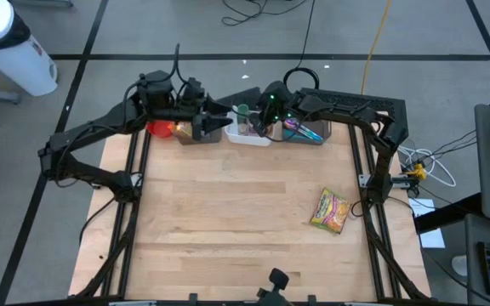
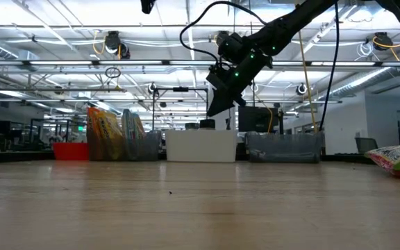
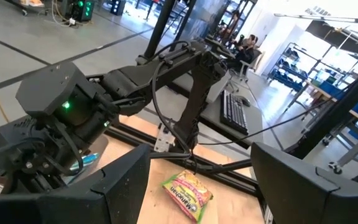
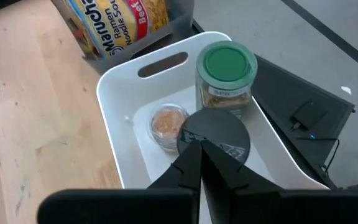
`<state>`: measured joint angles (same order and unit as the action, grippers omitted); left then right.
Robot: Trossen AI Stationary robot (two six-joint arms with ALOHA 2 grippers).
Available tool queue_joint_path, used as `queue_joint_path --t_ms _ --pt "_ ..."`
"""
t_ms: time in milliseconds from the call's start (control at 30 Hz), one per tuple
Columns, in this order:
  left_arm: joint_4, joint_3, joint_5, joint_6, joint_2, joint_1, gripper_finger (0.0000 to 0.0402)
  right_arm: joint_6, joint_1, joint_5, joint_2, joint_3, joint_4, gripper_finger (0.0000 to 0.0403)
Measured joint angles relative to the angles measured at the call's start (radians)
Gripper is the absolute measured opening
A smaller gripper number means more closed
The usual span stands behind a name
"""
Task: Pick & Place Food Item
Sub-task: Put the purple seasoning bottle into the white bin
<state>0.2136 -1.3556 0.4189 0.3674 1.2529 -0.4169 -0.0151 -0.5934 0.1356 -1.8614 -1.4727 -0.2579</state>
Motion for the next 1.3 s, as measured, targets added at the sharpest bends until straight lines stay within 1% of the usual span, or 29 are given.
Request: queue_joint_path --t_ms 200,400,567,1000,1300 --pt "-0.003 0.000 0.000 0.000 0.005 0.002 0.0280 -0.001 0.000 0.001 -0.008 0.000 -0.003 0.0000" --pt "-0.009 0.000 0.001 0.001 0.005 0.002 0.0280 -0.012 -0.001 0.049 -0.032 -0.002 -0.003 0.0000" --pt "-0.009 0.000 0.001 0.002 0.005 0.003 0.0280 -0.012 0.000 0.050 -0.033 -0.002 0.003 0.0000" --pt "-0.009 0.000 0.002 0.001 0.005 0.003 0.0280 -0.020 -0.009 0.050 -0.034 -0.002 -0.052 0.0000" --pt "-0.009 0.000 0.002 0.002 0.005 0.003 0.0280 -0.052 -0.009 0.052 -0.041 0.068 -0.023 0.0000"
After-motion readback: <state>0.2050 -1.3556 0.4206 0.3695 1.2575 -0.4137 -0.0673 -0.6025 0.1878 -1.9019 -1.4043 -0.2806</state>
